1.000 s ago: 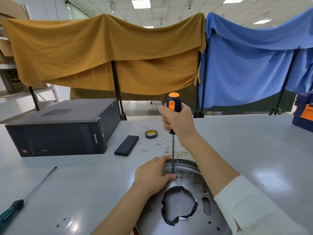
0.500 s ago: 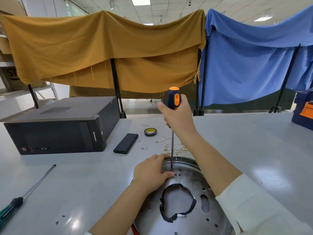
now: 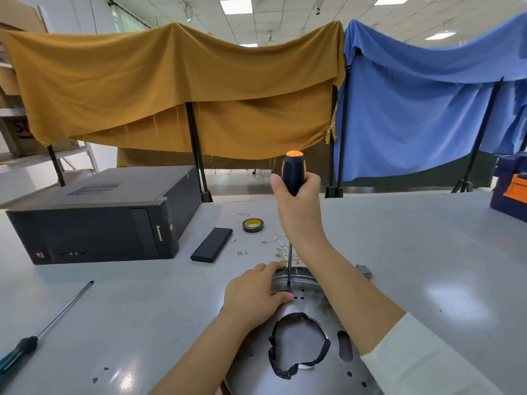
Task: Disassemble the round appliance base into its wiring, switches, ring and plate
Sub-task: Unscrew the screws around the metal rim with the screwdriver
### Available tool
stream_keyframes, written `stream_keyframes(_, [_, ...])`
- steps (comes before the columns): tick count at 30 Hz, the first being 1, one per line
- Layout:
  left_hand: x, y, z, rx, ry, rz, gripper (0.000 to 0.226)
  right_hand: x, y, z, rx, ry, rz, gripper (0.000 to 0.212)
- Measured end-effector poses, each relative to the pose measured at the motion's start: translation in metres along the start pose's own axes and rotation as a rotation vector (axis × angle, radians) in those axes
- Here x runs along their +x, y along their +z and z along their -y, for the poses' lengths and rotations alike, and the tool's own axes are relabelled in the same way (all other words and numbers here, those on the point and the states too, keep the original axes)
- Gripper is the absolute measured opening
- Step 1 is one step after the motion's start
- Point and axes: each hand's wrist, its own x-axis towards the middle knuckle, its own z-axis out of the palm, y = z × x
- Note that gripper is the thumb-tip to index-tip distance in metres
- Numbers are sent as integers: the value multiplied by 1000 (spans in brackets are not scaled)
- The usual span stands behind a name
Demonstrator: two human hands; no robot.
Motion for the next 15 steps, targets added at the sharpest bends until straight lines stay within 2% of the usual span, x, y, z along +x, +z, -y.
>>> stream_keyframes(2, [0, 0, 1, 4, 0, -1, 55, 3, -3, 4, -17, 22, 119, 18])
stream_keyframes(5, [0, 0, 1, 9, 2, 0, 56, 13, -13, 7, 238, 166, 450, 24])
stream_keyframes(6, [0, -1, 1, 10, 2, 0, 56, 15, -16, 8, 265, 180, 499, 23])
stream_keyframes(8, [0, -1, 1, 9, 3, 1, 56, 14, -18, 9, 140, 155, 482, 21])
stream_keyframes(11, [1, -1, 1, 5, -4, 4, 55, 3, -12, 9, -140, 48, 281, 23])
stream_keyframes(15, [0, 0, 0, -2, -2, 2, 52, -4, 2, 3, -71, -19, 87, 17])
